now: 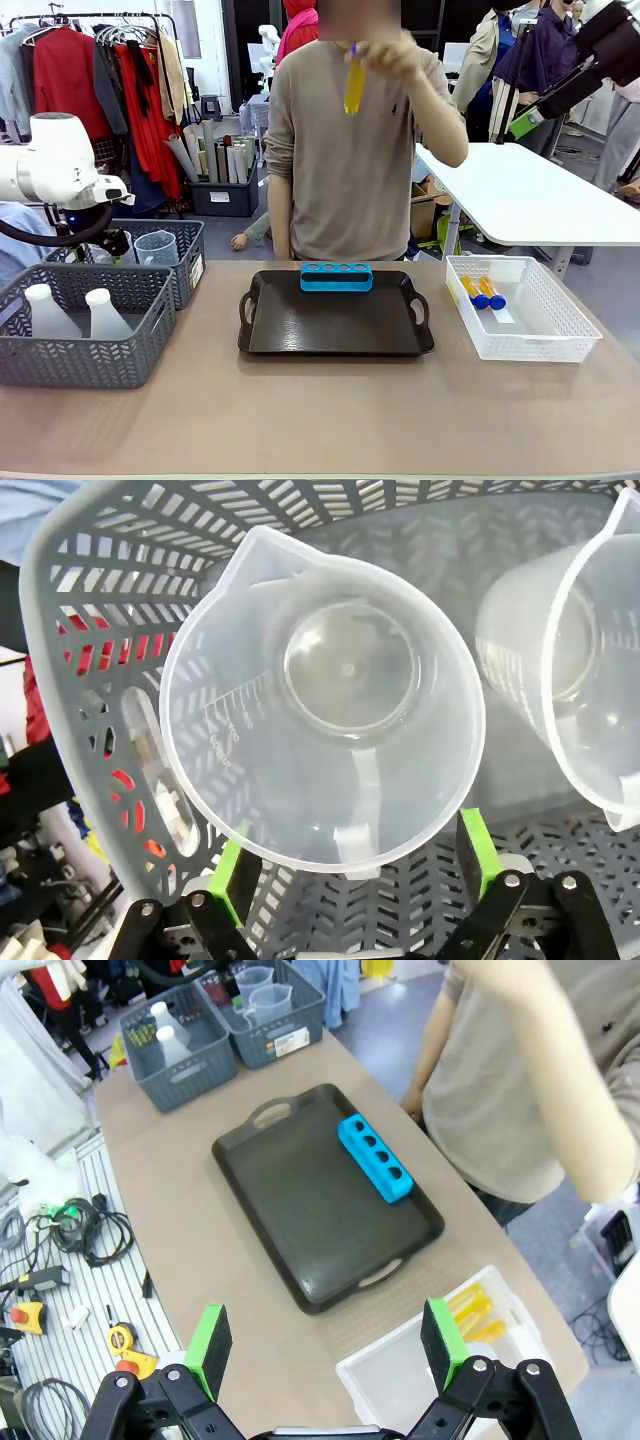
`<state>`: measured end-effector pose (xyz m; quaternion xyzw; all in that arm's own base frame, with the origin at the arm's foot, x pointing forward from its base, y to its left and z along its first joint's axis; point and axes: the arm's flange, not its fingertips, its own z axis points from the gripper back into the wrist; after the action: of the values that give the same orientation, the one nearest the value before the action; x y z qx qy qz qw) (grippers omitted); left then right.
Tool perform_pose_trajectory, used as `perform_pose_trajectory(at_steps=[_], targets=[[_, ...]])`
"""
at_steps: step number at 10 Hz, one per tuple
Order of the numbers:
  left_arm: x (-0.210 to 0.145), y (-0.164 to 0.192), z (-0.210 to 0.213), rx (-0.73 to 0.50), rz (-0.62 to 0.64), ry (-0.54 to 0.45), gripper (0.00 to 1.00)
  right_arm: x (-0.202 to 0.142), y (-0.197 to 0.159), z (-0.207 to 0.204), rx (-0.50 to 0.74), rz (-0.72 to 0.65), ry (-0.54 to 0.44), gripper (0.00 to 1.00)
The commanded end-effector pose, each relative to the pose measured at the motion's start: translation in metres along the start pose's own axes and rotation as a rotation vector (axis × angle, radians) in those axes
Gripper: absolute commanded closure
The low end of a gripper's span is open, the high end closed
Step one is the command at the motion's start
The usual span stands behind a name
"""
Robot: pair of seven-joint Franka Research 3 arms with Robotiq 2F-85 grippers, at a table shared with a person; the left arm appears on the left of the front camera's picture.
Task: Prepare the laboratory tools.
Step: Pick up one Large Measuring Cup and place it on the Handle tray.
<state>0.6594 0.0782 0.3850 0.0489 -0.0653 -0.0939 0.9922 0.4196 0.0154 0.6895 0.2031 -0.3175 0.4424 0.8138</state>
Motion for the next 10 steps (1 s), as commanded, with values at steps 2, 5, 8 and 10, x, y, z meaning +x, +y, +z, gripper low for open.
perform_pose_trajectory(at_steps=[2,5,8,10], targets=[[-0.002,0.008,-0.002,0.032,-0.002,-0.009,0.40,0.001,0.001,0.001,0.002,0.003,-0.003,0.00],[-0.002,0.012,0.000,0.046,0.006,-0.014,0.99,0.001,0.001,0.001,0.002,0.003,-0.003,0.00],[-0.005,0.014,0.004,0.053,0.011,-0.014,1.00,0.001,0.001,0.001,0.002,0.003,-0.003,0.00],[-0.007,0.014,0.015,0.056,0.009,-0.028,1.00,0.001,0.001,0.001,0.002,0.003,-0.003,0.00]])
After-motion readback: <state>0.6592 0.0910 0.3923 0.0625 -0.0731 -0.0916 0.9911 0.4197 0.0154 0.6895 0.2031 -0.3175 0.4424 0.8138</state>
